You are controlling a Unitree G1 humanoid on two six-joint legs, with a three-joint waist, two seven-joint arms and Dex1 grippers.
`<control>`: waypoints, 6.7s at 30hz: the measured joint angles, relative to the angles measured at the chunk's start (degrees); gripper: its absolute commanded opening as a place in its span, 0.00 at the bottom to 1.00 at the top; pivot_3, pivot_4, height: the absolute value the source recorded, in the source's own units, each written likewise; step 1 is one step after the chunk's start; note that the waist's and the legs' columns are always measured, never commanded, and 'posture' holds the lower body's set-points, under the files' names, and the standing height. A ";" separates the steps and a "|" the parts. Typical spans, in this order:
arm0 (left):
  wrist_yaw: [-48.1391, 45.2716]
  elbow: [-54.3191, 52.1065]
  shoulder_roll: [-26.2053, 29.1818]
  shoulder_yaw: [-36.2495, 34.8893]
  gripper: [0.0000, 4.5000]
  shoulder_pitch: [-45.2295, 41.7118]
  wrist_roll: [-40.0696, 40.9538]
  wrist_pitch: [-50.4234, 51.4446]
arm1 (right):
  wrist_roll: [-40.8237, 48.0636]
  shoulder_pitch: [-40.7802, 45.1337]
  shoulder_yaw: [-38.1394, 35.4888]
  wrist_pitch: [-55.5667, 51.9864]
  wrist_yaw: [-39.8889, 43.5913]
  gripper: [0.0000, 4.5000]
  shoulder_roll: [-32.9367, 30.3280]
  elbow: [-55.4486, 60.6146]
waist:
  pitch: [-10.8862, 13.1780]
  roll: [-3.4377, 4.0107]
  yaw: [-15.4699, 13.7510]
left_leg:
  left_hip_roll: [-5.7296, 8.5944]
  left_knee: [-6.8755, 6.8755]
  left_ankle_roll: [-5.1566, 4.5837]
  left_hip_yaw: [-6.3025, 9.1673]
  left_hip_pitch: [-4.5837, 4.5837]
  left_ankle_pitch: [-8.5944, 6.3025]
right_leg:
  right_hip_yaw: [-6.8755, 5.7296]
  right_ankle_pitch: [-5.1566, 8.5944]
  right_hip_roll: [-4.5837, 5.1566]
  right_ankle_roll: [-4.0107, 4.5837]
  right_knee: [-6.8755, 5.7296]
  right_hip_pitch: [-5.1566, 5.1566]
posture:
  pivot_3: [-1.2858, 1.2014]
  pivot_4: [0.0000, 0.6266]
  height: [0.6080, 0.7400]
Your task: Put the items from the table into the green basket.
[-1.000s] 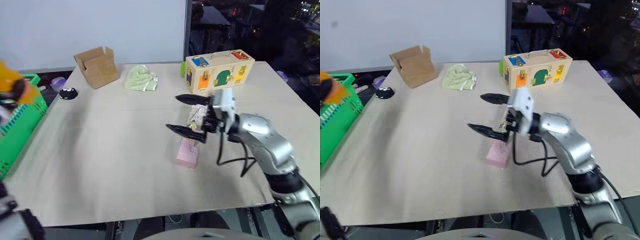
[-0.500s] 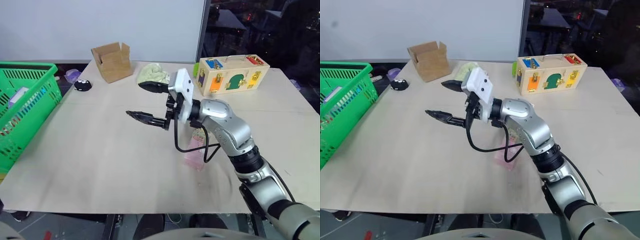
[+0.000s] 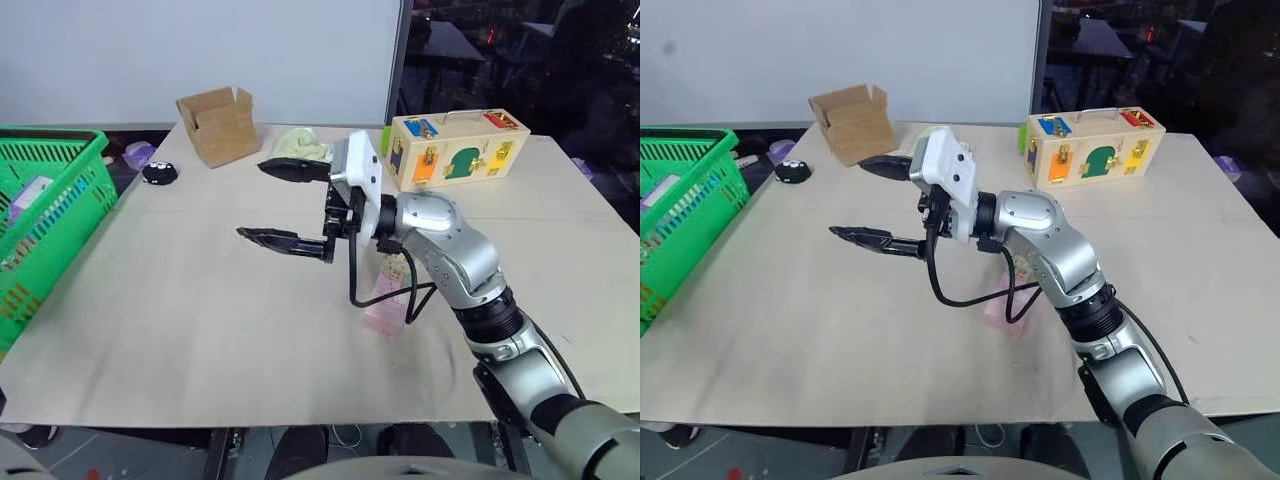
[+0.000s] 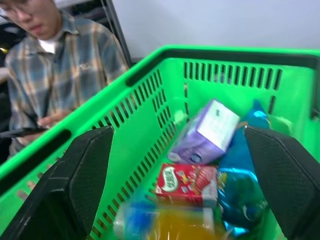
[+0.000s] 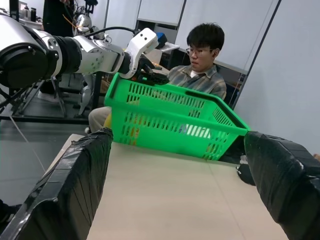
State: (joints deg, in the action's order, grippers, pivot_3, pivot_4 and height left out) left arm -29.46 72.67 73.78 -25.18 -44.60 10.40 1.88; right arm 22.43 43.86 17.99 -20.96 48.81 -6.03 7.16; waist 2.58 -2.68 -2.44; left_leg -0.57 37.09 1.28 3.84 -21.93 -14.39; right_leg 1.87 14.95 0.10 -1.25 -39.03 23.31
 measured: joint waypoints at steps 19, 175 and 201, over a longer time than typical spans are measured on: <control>4.47 -73.19 -45.97 24.94 0.98 -5.75 30.45 84.50 | 6.30 -40.34 -26.42 -12.87 -1.91 1.00 -34.48 28.29 | -0.15 0.73 8.08 | -0.04 0.35 -0.27 -0.47 0.28 -0.12 | 0.39 0.04 0.05 -0.18 0.10 -0.60 | 0.43 0.00 1.00; 11.08 2.86 -1.06 3.43 0.99 -5.88 -7.82 -5.57 | 2.43 1.06 -0.12 -1.25 2.26 1.00 -0.69 -0.80 | -0.30 0.35 0.20 | 0.21 0.28 -0.21 0.10 0.14 -0.10 | -0.36 0.04 0.42 -0.19 0.06 -0.51 | 0.57 0.00 1.00; 4.88 -101.56 -37.72 4.07 0.99 51.27 30.23 33.91 | -4.06 -31.65 -19.48 -10.09 -11.98 1.00 -25.93 16.91 | -0.74 1.30 1.06 | 0.01 0.27 -0.29 -0.54 0.45 -0.14 | 0.51 0.08 0.10 -0.14 0.15 -0.65 | 0.54 0.00 1.00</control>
State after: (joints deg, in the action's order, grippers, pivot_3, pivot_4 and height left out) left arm -24.58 -28.88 36.06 -21.11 6.67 40.63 35.79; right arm 18.37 12.21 -1.49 -31.05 36.83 -31.97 24.07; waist 1.84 -1.37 -1.38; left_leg -0.55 37.36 0.99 3.30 -21.48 -14.53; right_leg 2.38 15.03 0.20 -1.40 -38.88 22.66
